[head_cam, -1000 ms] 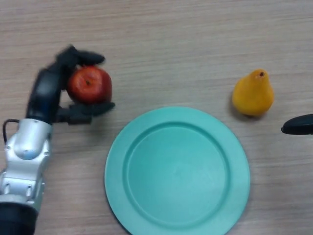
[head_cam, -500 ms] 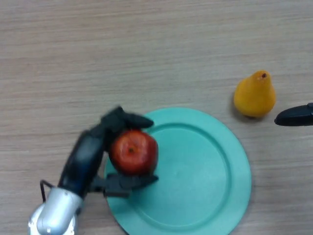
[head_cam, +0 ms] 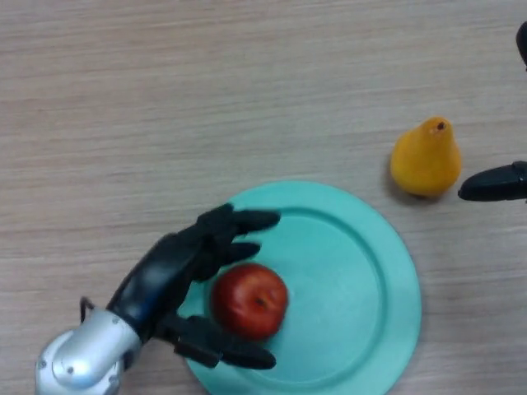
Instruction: Pick up the red apple and place it on the plate
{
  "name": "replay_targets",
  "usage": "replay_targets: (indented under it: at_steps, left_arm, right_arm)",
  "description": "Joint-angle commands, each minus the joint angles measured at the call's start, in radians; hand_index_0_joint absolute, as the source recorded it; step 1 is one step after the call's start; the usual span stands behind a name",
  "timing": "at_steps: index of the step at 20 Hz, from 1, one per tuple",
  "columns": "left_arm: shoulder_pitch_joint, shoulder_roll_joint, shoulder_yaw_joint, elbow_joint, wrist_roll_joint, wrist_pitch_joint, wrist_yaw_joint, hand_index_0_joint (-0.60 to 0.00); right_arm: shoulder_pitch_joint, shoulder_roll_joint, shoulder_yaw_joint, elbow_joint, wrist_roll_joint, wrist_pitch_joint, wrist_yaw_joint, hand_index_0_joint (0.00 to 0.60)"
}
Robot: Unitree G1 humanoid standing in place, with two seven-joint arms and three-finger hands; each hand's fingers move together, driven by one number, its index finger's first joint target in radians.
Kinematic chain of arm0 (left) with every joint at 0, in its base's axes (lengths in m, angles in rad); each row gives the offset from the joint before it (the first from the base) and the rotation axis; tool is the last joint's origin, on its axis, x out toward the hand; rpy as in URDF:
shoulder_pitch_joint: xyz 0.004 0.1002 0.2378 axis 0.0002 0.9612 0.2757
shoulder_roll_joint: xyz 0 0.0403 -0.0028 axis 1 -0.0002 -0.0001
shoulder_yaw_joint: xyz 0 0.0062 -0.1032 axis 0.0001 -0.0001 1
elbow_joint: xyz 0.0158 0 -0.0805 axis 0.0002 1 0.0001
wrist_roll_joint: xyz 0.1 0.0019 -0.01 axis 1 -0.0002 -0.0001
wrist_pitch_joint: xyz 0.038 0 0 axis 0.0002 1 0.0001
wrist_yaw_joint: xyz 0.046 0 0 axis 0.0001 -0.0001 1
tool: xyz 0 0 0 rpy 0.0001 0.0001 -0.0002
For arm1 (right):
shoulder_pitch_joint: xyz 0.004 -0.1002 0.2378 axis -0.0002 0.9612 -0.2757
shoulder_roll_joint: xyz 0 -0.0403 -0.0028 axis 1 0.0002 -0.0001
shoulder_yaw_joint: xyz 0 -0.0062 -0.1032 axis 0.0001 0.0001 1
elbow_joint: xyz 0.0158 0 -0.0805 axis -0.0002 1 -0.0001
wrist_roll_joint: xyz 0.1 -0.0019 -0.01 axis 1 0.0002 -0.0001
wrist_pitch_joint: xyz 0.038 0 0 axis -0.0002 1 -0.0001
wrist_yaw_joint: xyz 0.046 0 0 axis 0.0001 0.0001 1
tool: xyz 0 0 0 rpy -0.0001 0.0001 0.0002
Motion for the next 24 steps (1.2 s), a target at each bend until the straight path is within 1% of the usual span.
replay_targets:
  at_steps: [1, 2, 3, 4, 5, 6, 7, 8, 9, 10, 11, 14, 15, 18, 20, 21, 23, 24]
  left_arm:
    - [-0.082, 0.039, 0.175, -0.247, -0.219, 0.199, -0.04, 0.0]
    - [-0.113, 0.056, 0.222, -0.307, -0.277, 0.303, -0.048, 0.0]
    - [-0.175, 0.097, 0.328, -0.315, -0.365, 0.328, -0.048, 0.0]
    - [-0.189, 0.11, 0.363, -0.298, -0.386, 0.281, -0.051, 0.0]
    - [-0.186, 0.14, 0.407, -0.244, -0.424, 0.158, -0.047, 0.0]
    - [-0.186, 0.155, 0.426, -0.23, -0.447, 0.144, -0.041, 0.0]
    - [-0.177, 0.188, 0.436, -0.19, -0.45, 0.101, -0.037, 0.0]
    - [-0.178, 0.201, 0.441, -0.174, -0.454, 0.103, -0.034, 0.0]
    - [-0.19, 0.207, 0.439, -0.109, -0.428, 0.031, -0.015, 0.0]
    - [-0.195, 0.213, 0.436, -0.091, -0.414, 0.011, -0.007, 0.0]
    - [-0.199, 0.207, 0.429, -0.063, -0.391, -0.036, 0.037, 0.0]
    - [-0.196, 0.193, 0.411, -0.026, -0.341, -0.116, 0.096, 0.0]
    - [-0.204, 0.196, 0.407, -0.007, -0.329, -0.124, 0.124, 0.0]
    - [-0.223, 0.215, 0.414, 0.002, -0.337, -0.071, 0.142, 0.0]
    - [-0.247, 0.212, 0.405, 0.046, -0.286, -0.122, 0.195, 0.0]
    - [-0.258, 0.212, 0.407, 0.037, -0.295, -0.06, 0.251, 0.0]
    - [-0.265, 0.216, 0.396, 0.012, -0.301, -0.004, 0.277, 0.0]
    - [-0.266, 0.217, 0.393, 0.006, -0.3, 0.004, 0.276, 0.0]
  right_arm:
    - [-0.05, -0.058, -0.052, -0.048, 0.042, -0.089, 0.008, 0.0]
    - [-0.052, -0.058, -0.05, -0.048, 0.04, -0.09, 0.006, 0.0]
    - [-0.049, -0.055, -0.044, -0.052, 0.034, -0.094, 0.007, 0.0]
    - [-0.046, -0.052, -0.043, -0.051, 0.031, -0.1, 0.009, 0.0]
    - [-0.044, -0.047, -0.04, -0.045, 0.028, -0.11, 0.012, 0.0]
    - [-0.045, -0.045, -0.041, -0.041, 0.03, -0.112, 0.013, 0.0]
    - [-0.042, -0.039, -0.033, -0.029, 0.021, -0.132, 0.012, 0.0]
    - [-0.039, -0.037, -0.029, -0.024, 0.017, -0.142, 0.014, 0.0]
    - [-0.024, -0.024, -0.013, -0.01, -0.003, -0.175, 0.026, 0.0]
    - [-0.02, -0.02, -0.007, -0.005, -0.009, -0.182, 0.032, 0.0]
    - [-0.017, -0.005, 0.005, 0.011, -0.021, -0.21, 0.042, 0.0]
    - [-0.02, 0.008, 0.022, 0.026, -0.027, -0.221, 0.05, 0.0]
    - [-0.015, 0.011, 0.022, 0.024, -0.025, -0.215, 0.057, 0.0]
    - [-0.003, 0.012, 0.031, 0.016, -0.039, -0.205, 0.083, 0.0]
    - [0.001, 0.017, 0.045, 0.015, -0.061, -0.192, 0.101, 0.0]
    - [-0.003, 0.02, 0.045, 0.005, -0.068, -0.175, 0.107, 0.0]
    - [-0.005, 0.024, 0.042, -0.007, -0.075, -0.166, 0.105, 0.0]
    - [-0.002, 0.026, 0.043, -0.01, -0.076, -0.167, 0.105, 0.0]
